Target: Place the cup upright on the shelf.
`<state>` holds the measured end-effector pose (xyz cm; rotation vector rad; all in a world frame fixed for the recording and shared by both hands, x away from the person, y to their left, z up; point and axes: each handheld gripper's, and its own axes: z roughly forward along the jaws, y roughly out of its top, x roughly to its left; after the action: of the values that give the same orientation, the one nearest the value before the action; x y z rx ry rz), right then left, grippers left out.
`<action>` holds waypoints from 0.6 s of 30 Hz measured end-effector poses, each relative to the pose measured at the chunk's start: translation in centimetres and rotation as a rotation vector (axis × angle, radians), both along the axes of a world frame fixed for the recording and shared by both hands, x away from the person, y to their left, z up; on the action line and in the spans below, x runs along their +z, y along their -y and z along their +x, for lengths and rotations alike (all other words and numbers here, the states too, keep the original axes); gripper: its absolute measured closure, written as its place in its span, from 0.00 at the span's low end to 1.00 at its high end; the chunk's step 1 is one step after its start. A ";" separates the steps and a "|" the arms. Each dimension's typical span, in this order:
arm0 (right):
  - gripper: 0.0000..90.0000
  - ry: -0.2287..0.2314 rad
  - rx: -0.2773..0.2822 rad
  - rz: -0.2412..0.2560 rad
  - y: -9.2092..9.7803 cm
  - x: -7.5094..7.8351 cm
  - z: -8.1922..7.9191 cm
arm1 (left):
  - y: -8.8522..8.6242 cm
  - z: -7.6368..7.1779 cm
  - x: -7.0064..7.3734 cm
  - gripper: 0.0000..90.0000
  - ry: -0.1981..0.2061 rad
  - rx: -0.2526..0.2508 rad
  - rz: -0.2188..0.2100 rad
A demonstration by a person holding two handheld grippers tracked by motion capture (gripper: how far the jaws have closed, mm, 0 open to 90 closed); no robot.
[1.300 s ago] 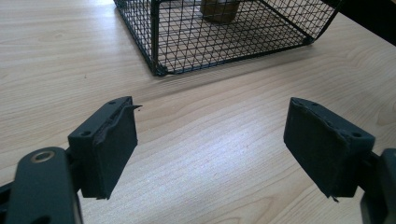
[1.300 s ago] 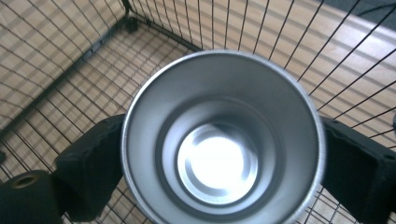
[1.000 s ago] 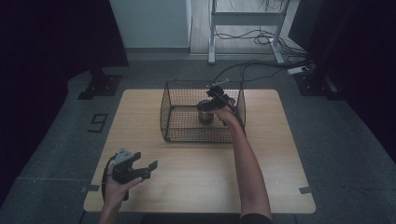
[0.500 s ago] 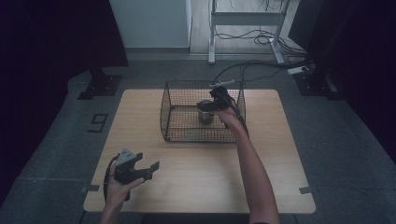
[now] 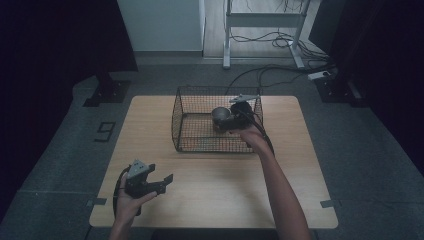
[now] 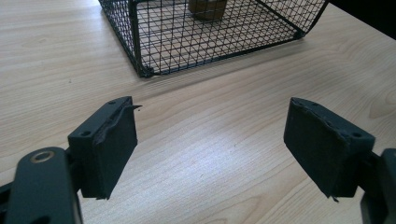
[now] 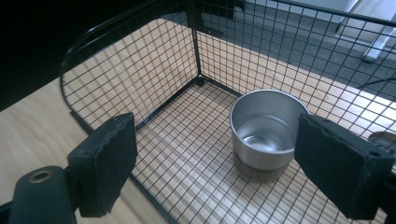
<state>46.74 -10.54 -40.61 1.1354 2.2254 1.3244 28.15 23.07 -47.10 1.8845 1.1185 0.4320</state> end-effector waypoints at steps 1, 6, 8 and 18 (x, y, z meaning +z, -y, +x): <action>0.15 0.005 0.002 0.000 0.2 0.1 -0.4 | 0.0 0.0 0.0 0.19 0.001 0.000 -0.001; 0.15 0.033 0.008 0.004 1.4 0.1 -2.4 | 0.0 -0.1 0.1 0.19 0.002 0.002 -0.001; 0.16 0.045 0.009 0.001 2.0 -0.1 -3.2 | 0.0 0.0 0.0 0.19 0.001 0.001 0.001; 0.16 0.050 -0.023 -0.005 5.1 -2.5 -7.0 | 0.3 0.1 -0.3 0.19 -0.009 -0.002 0.011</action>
<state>39.74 -15.65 -43.15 1.1098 2.1728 1.3223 28.27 22.75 -47.43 1.8983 1.1218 0.4297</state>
